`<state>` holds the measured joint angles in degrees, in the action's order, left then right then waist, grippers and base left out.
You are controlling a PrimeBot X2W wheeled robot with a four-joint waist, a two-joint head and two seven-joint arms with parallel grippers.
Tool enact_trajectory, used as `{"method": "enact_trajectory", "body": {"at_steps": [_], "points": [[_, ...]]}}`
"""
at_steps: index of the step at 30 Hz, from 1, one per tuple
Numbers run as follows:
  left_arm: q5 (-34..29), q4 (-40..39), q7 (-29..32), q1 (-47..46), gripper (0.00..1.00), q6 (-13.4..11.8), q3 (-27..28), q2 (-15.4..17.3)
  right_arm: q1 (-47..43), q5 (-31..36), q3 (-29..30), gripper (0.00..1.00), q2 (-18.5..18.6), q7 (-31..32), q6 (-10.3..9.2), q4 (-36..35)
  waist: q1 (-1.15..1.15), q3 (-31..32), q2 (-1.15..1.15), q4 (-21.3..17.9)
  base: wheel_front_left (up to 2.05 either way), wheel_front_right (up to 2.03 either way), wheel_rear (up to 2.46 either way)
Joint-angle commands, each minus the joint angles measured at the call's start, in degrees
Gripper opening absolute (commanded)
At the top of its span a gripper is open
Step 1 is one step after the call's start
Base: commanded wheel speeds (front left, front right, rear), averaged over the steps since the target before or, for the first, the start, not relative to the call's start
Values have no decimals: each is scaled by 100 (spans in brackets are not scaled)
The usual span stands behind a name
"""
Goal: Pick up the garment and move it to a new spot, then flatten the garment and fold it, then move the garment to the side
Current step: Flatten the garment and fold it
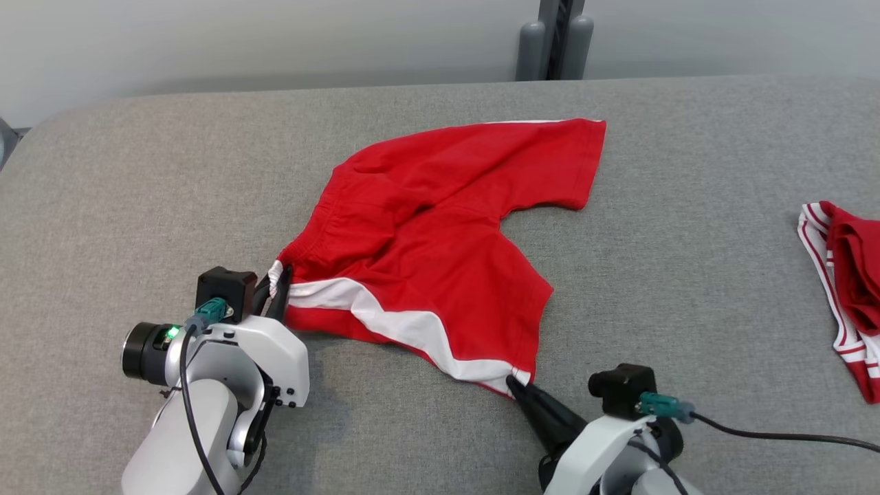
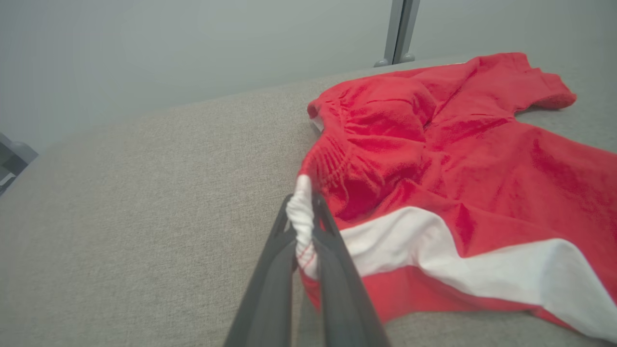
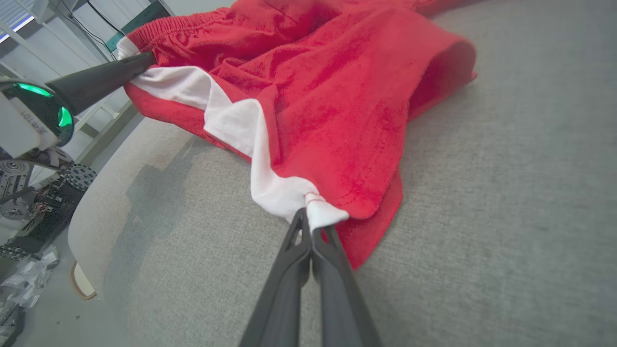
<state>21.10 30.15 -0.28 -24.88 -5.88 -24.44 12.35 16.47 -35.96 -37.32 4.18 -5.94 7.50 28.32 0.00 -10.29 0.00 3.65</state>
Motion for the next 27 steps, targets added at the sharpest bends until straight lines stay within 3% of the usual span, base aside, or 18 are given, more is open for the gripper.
{"method": "enact_trajectory", "body": {"at_steps": [1,8,17,22,27], "points": [[54,-26,-28,70,0,-5,28,36,66,-9,42,0,78,-72,-3,-18,0,44,0,-25,0,0,0],[493,-363,221,278,0,367,63,-4,265,301,393,0,540,-337,-3,-352,0,334,0,-147,0,0,0],[1074,-1344,827,482,0,482,160,-99,465,648,974,0,1226,-352,-3,-1026,0,839,0,-251,0,0,0],[1563,-1895,1195,576,0,409,399,-136,604,765,1298,0,1423,-410,-3,-1460,0,1078,0,-307,0,0,0],[2074,-2556,1393,417,0,118,821,-329,822,1052,1771,0,1510,-411,-3,-1952,0,1208,0,-370,0,0,0]]}}
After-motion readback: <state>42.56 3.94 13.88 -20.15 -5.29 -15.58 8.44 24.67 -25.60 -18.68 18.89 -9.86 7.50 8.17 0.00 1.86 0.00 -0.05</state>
